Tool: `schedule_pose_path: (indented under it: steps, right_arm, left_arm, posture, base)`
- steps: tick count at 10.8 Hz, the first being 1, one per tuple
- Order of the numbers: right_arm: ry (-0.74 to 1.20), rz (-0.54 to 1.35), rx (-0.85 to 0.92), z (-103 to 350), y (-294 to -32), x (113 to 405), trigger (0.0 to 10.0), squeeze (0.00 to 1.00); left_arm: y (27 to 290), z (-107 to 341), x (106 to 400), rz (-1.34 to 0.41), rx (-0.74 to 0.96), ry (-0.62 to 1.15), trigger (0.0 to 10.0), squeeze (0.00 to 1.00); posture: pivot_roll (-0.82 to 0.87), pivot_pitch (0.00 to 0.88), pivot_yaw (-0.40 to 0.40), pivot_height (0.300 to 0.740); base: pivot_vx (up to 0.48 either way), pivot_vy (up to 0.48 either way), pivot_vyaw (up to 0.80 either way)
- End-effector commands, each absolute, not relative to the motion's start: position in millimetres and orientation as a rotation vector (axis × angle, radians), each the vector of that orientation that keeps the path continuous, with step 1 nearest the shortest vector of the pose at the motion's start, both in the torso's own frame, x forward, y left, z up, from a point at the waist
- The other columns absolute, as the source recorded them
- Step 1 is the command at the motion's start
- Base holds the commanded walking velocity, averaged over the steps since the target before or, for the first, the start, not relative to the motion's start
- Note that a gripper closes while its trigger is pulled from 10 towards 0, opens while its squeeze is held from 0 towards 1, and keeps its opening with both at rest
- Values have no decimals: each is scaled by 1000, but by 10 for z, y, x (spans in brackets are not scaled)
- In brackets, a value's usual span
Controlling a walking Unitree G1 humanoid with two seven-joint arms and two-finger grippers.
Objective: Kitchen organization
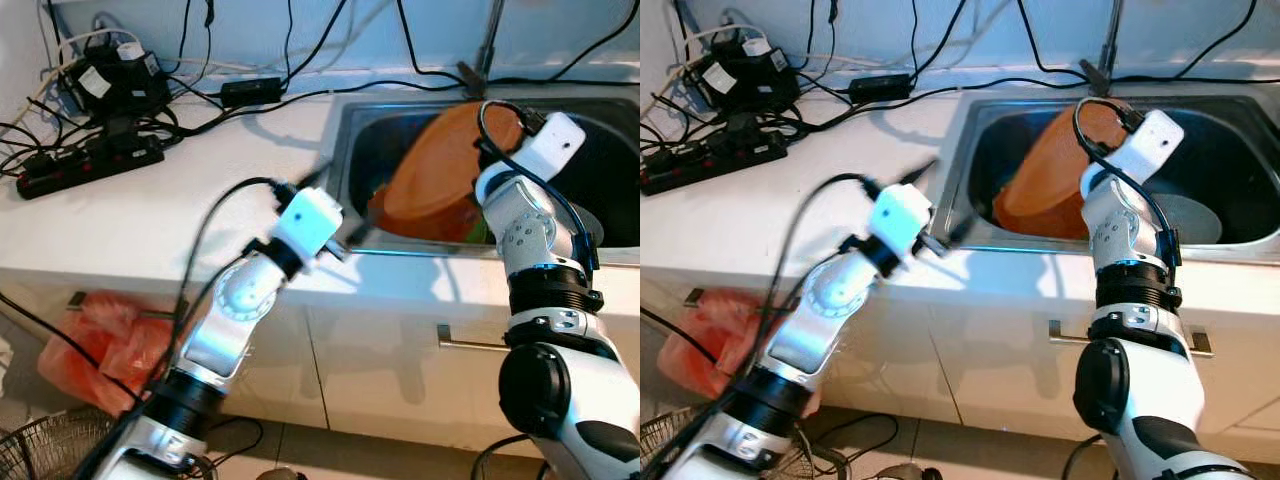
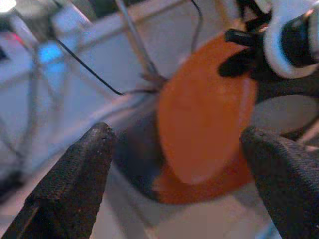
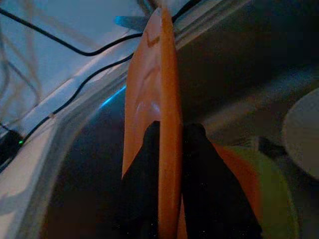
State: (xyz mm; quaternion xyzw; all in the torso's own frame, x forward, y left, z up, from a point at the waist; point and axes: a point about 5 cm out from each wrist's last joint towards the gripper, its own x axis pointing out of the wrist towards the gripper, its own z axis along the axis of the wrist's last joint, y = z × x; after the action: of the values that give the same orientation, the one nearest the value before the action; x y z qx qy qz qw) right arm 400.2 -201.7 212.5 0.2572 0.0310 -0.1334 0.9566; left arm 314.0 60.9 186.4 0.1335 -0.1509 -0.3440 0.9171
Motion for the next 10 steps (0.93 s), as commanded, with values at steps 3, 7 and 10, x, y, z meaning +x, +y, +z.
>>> schedule_pose_path:
  steps: [3,7,10]
  right_arm:
    - [54,-293,417,2068,-2099,4009,0,0]
    - [127,-206,230,1891,-2185,4030,0,0]
    - [162,-165,82,1856,-2275,4031,0,0]
  left_arm:
    - [567,1909,3120,-790,189,-193,10000,1000]
    - [590,1907,3102,-828,186,-68,10000,1000]
    - [593,1879,3020,-866,184,4,10000,1000]
  posture:
    - [87,46,114,740]
    - [105,57,122,740]
    - [130,76,120,740]
  base:
    - [0,0,0]
    - [0,0,0]
    - [0,0,0]
